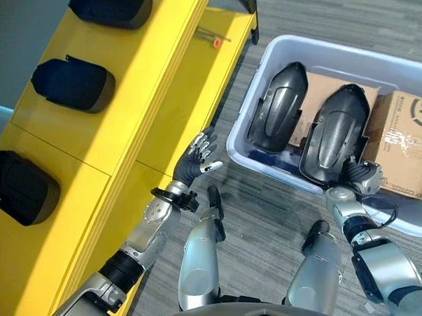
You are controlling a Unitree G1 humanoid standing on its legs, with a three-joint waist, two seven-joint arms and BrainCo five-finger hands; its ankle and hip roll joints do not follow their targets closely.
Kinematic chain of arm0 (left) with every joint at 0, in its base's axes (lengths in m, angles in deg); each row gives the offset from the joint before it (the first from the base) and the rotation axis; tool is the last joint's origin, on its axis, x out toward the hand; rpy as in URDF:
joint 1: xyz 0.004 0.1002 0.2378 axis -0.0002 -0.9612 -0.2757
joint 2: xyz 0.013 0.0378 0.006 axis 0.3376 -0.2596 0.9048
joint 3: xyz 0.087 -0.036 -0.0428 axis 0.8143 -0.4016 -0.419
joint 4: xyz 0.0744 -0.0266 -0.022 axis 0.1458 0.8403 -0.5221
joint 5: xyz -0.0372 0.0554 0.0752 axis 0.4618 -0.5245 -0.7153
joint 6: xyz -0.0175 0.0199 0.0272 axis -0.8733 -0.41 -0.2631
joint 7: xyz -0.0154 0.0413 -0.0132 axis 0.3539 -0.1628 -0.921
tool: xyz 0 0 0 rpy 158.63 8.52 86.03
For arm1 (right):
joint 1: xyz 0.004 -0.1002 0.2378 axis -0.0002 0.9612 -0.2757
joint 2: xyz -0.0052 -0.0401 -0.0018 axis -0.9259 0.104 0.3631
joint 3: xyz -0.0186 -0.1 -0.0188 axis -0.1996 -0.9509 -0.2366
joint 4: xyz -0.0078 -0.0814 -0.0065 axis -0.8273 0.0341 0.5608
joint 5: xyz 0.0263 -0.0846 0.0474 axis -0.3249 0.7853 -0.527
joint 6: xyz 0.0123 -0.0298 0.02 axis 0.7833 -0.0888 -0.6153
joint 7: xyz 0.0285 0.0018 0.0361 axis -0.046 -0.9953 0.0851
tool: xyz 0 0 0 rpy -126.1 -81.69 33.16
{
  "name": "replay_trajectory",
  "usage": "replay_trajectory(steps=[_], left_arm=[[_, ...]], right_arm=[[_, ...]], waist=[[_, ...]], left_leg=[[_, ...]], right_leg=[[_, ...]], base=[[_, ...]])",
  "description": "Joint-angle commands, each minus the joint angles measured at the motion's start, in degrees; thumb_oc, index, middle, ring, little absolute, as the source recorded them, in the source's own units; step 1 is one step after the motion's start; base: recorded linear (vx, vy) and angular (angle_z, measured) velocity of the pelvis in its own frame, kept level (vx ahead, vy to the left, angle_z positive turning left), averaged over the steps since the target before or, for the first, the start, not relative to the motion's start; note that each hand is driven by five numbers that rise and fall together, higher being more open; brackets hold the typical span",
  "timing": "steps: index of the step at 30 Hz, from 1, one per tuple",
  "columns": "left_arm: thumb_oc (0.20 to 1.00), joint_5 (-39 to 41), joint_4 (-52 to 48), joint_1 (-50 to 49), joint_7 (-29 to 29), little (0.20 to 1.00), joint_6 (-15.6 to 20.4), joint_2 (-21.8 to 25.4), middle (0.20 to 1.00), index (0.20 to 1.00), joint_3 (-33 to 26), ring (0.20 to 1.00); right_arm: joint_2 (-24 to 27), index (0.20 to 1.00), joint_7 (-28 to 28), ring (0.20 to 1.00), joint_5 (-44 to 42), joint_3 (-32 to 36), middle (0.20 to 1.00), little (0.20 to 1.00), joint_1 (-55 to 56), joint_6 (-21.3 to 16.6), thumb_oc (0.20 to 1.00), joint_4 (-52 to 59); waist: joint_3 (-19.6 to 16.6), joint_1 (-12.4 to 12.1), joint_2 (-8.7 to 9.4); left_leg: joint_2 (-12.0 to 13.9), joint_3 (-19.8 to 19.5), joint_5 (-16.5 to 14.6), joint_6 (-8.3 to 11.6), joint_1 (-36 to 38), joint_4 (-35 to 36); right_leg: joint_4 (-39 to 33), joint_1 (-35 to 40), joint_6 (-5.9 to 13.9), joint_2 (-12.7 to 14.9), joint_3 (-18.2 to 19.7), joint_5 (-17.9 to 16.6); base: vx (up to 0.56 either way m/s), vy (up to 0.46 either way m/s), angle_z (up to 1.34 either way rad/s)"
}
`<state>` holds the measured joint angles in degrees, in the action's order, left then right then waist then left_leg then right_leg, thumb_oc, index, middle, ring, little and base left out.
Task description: Move parts from the plastic box to the shelf.
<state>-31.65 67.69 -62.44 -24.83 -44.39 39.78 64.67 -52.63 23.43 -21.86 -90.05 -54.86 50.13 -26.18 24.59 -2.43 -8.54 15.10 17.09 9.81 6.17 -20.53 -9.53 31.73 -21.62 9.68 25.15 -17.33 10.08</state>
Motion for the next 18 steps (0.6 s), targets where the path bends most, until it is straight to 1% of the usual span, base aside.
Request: replay_trajectory(steps=[1,4,8,10,11,13,14,18], left_arm=[[1.0,0.3,-6.8,2.2,-0.2,1.0,3.2,1.6,1.0,1.0,-2.9,1.0],[1.0,0.3,-7.4,1.8,-0.8,1.0,1.8,1.7,1.0,1.0,-3.9,1.0],[1.0,0.6,-8.1,0.4,-1.4,1.0,0.3,2.2,1.0,1.0,-4.4,1.0],[1.0,0.9,-8.5,-0.6,-1.9,1.0,-0.8,2.5,1.0,1.0,-4.8,1.0],[1.0,0.9,-8.3,-0.8,-2.4,1.0,-1.0,2.6,1.0,1.0,-5.0,1.0],[1.0,0.7,-8.0,-1.5,-2.8,1.0,-2.0,2.6,1.0,1.0,-5.0,1.0],[1.0,0.6,-8.0,-1.5,-2.8,1.0,-2.1,2.6,1.0,1.0,-5.0,1.0],[1.0,0.3,-8.4,-2.6,-2.8,1.0,-3.4,2.6,1.0,1.0,-5.2,1.0]], right_arm=[[2.9,0.2,1.5,0.2,-0.4,4.3,0.2,0.2,-1.4,-5.0,0.2,5.4],[3.7,0.2,1.0,0.2,-0.1,6.1,0.2,0.2,-1.2,-5.4,0.2,8.1],[4.8,0.2,-0.5,0.2,0.7,8.1,0.2,0.2,-1.1,-4.8,0.2,9.7],[5.4,0.2,-2.6,0.2,1.3,9.0,0.2,0.2,-1.0,-4.1,0.2,10.4],[5.5,0.2,-3.7,0.2,1.2,9.1,0.2,0.2,-1.2,-3.5,0.2,10.4],[5.8,0.2,-6.5,0.2,1.3,8.9,0.2,0.2,-1.6,-2.8,0.2,10.7],[5.8,0.2,-6.7,0.2,1.4,8.9,0.2,0.2,-1.7,-2.7,0.2,10.8],[5.4,0.2,-13.2,0.2,-0.9,7.9,0.2,0.2,-1.7,-3.4,0.2,14.0]], waist=[[5.2,-0.3,0.33],[5.2,0.0,0.5],[3.3,0.0,0.42],[2.0,-0.1,0.45],[1.4,-0.3,0.33],[0.0,-0.5,0.66],[-0.2,-0.5,0.71],[-1.9,-0.6,1.53]], left_leg=[[0.3,0.4,-9.1,-0.44,5.7,-4.3],[0.1,0.1,-9.0,-0.46,9.1,-3.4],[0.1,-0.2,-8.8,-0.24,12.1,-2.0],[-0.1,-0.3,-8.7,-0.17,13.6,-1.3],[0.2,0.3,-7.7,-0.69,13.7,-0.7],[0.4,0.5,-7.4,-0.56,15.3,0.3],[0.5,0.5,-7.4,-0.54,15.4,0.3],[0.8,0.9,-7.1,-0.33,17.4,1.3]], right_leg=[[-1.0,3.3,-2.82,-3.2,0.2,-1.2],[-2.2,7.1,-3.24,-4.0,0.0,-0.9],[-4.2,10.8,-3.68,-4.6,-0.3,-0.8],[-5.2,12.5,-3.82,-4.8,-0.5,-0.8],[-6.0,12.8,-4.48,-5.1,-1.2,-1.8],[-7.1,14.6,-4.6,-5.5,-1.6,-1.9],[-7.2,14.7,-4.6,-5.5,-1.6,-1.9],[-8.5,17.0,-4.74,-6.0,-2.3,-1.8]], base=[[0.11,-0.065,-0.15],[0.06,-0.037,-0.19],[0.12,-0.007,-0.06],[0.08,0.009,-0.09],[0.03,0.005,-0.07],[0.09,-0.001,0.01],[0.11,-0.002,0.05],[0.08,0.011,-0.01]])
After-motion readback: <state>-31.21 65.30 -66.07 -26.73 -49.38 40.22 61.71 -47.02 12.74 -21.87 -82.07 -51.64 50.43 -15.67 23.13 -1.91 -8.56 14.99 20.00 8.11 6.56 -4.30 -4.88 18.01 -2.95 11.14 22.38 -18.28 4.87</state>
